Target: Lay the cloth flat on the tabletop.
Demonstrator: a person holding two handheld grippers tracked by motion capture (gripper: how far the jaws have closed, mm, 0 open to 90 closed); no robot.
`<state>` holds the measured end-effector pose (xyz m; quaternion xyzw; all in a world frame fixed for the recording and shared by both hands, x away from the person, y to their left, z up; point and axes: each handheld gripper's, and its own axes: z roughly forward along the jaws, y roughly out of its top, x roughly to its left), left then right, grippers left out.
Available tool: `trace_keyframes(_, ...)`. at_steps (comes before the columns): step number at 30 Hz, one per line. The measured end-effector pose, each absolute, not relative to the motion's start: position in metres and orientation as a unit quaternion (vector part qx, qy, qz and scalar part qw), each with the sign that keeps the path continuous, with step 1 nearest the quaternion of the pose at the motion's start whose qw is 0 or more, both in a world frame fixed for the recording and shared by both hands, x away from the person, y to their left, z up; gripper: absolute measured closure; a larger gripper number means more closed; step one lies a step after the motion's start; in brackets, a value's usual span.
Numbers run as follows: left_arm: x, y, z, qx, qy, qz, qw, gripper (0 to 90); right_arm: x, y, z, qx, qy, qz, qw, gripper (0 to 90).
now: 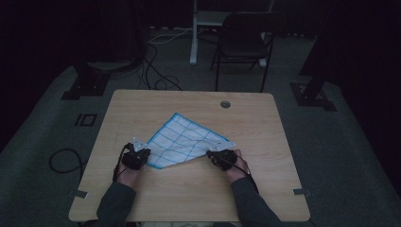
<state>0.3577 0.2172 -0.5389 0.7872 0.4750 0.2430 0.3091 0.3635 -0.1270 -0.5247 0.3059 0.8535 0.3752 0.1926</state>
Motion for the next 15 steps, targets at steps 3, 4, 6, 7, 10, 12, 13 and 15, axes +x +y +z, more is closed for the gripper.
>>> trace_keyframes(3, 0.358, 0.217, -0.539, 0.787, 0.475, 0.244, 0.309, 88.9, 0.363, -0.139, -0.518, 0.314, 0.844, 0.39, 0.193, 89.5)
trace_keyframes(4, 0.358, 0.217, -0.539, 0.788, 0.473, 0.245, 0.308, 88.9, 0.363, -0.143, -0.517, 0.315, 0.842, 0.394, 0.193, 89.5)
trace_keyframes(6, 0.357, 0.217, -0.539, 0.788, 0.472, 0.247, 0.307, 89.0, 0.362, -0.147, -0.515, 0.316, 0.84, 0.396, 0.196, 89.5)
trace_keyframes(7, 0.357, 0.217, -0.539, 0.788, 0.472, 0.247, 0.308, 88.9, 0.361, -0.149, -0.514, 0.317, 0.839, 0.396, 0.197, 89.5)
trace_keyframes(10, 0.357, 0.216, -0.539, 0.788, 0.472, 0.248, 0.307, 88.9, 0.36, -0.151, -0.513, 0.318, 0.837, 0.398, 0.2, 89.4)
trace_keyframes(12, 0.357, 0.216, -0.539, 0.788, 0.472, 0.249, 0.307, 88.9, 0.36, -0.151, -0.513, 0.318, 0.837, 0.398, 0.201, 89.4)
trace_keyframes(13, 0.357, 0.215, -0.539, 0.787, 0.475, 0.25, 0.305, 88.9, 0.36, -0.151, -0.512, 0.32, 0.835, 0.399, 0.202, 89.5)
trace_keyframes(15, 0.356, 0.214, -0.539, 0.787, 0.475, 0.254, 0.301, 87.8, 0.361, -0.15, -0.512, 0.322, 0.834, 0.401, 0.2, 89.4)
